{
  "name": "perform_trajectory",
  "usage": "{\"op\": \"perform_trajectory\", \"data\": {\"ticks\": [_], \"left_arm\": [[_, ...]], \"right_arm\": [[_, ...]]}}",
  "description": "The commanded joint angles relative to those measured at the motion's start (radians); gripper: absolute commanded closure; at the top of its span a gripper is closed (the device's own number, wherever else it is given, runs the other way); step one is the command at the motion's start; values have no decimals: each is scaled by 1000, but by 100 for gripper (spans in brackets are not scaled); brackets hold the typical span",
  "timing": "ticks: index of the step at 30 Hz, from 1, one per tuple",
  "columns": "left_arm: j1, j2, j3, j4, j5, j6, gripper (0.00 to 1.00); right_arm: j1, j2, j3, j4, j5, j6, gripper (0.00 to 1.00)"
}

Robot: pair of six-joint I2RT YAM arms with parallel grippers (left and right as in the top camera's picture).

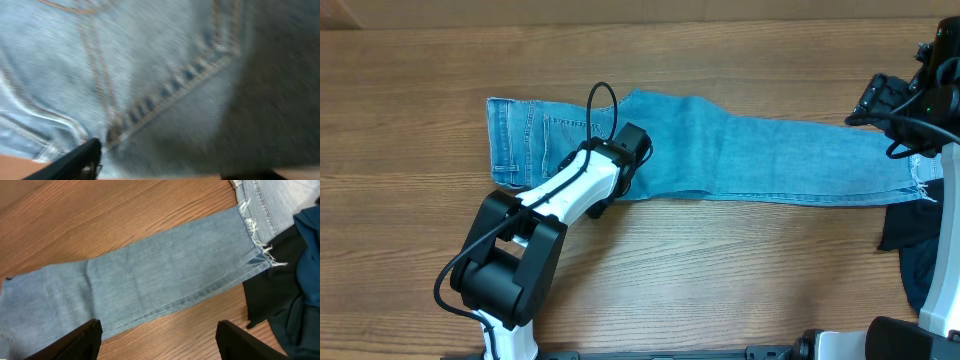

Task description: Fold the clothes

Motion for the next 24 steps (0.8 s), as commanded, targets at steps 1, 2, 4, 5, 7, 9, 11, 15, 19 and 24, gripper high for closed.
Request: {"op": "perform_trajectory", "data": {"ticks": [1,2,4,5,7,9,11,15,19,24], "left_arm": [[-5,5,-6,29,-143,1,43],[-5,5,-6,30,-154,1,49],[-5,5,-6,30,-176,-2,69],[-7,5,-6,31,-198,-7,83],[-7,5,-5,31,-222,-31,96],[-7,-1,-2,30,-221,-44,96],[-6,-23,5,23,-230,-78,96],[35,-158,79,36,-222,-97,96],[161,-220,153,288,-42,-96,96],[218,-202,153,404,95,-96,96]], "right_arm": [[-3,-1,1,5,-5,4,23],[-3,-1,1,5,-5,4,22],[-3,-1,1,6,-5,5,23],[-3,-1,1,6,-5,5,23],[-3,-1,1,5,-5,5,23],[-3,-1,1,5,-5,5,23],[-3,-1,1,6,-5,4,24],[-2,-1,2,18,-6,4,28],[7,-1,2,8,-58,-26,28],[-15,5,0,-11,30,88,25]]}}
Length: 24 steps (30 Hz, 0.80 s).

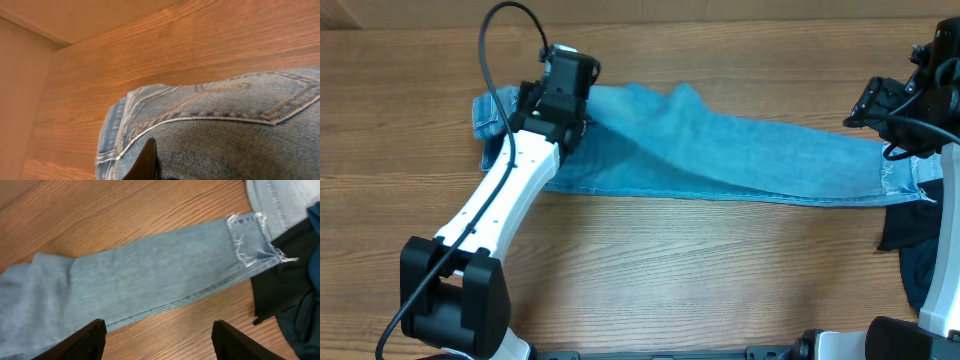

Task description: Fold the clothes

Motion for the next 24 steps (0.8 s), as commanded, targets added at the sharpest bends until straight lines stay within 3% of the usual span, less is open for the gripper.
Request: {"op": "perform_trajectory", "data": {"ticks": [1,4,6,8,10,16,24], "left_arm": [[3,2,13,19,62,-20,96],[2,12,13,16,96,-16,96],[2,15,13,5,110,-13,96],[2,15,13,-19,110,-11,96],[2,15,13,-30,110,-9,96],[0,15,13,-53,114,-9,96],[0,15,13,-97,114,-9,96]], "right_arm": [[-24,11,0,13,61,77,23],[-30,71,-29,-6,62,42,18],[-39,101,-93,14,67,51,21],[-112,133,-184,114,115,149,20],[-202,167,-196,150,112,143,16],[-449,329,-196,216,-78,-20,12],[-462,526,-197,260,-252,-113,12]]}}
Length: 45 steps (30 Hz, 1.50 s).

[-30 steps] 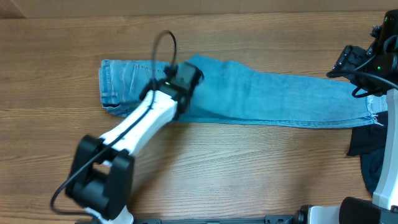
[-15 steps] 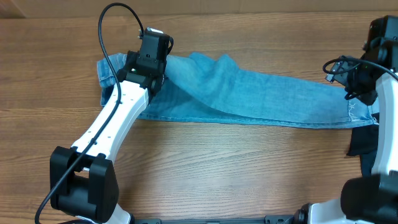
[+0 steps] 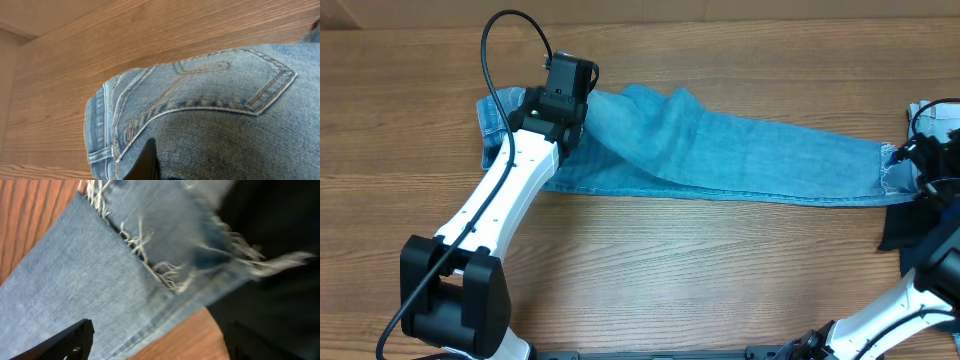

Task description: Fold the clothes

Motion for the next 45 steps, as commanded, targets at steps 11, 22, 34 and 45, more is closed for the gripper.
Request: {"op": "perform_trajectory", "data": {"ticks": [11,22,34,45], "left_arm": [[-2,11,13,-35,11,-10,96],[-2,10,14,-34,11,-9,96],[43,101,13,455,0,-13,96],[177,213,101,443,18,-14,12]], "right_arm": [[33,46,-149,200,-92,-33,14],[66,16,-59,134,-203,-33,96],[260,-85,256,531,-15,2,94],[266,12,256,438,177,81,45]]}}
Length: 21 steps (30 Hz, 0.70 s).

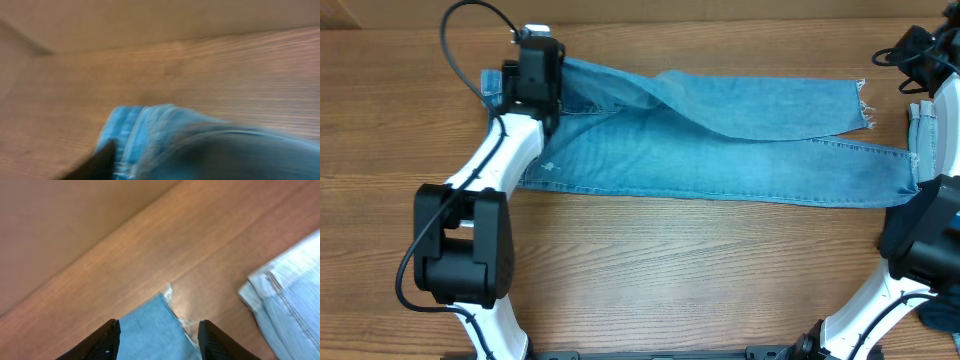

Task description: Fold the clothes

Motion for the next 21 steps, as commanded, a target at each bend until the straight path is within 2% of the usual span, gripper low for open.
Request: {"op": "perform_trajectory", "data": {"ticks": [1,2,5,6,7,9,10,12,15,21], "left_arm": [[16,-4,113,-91,21,15,8],[4,-6,164,-183,25,17,0],[-37,-15,314,-488,101,-3,0],[-56,-21,364,-612,169,-21,2],[-69,-27,394,-705,264,-40,17],[-88,-50,402,-822,452,-71,81],[-88,-55,402,-892,570,-85,96],[-89,-51,396,-996,631,-87,96],[-92,-47,338,-1142,624,-68,96],[-159,-48,264,-1267,681,-47,96]], "right_arm": [[-2,-3,5,-107,13,11,45],[0,-6,5,-173,13,10,46],[0,-31,5,-319,13,-9,46],[0,-45,5,-370,13,-25,48],[0,-60,5,-429,13,-32,48],[0,-73,5,-549,9,-58,48],[0,-73,5,-608,-2,-89,48],[0,-73,5,-657,-22,-89,49],[15,-73,-10,-668,-26,-89,51],[32,-73,-15,-668,-28,-89,51]]}}
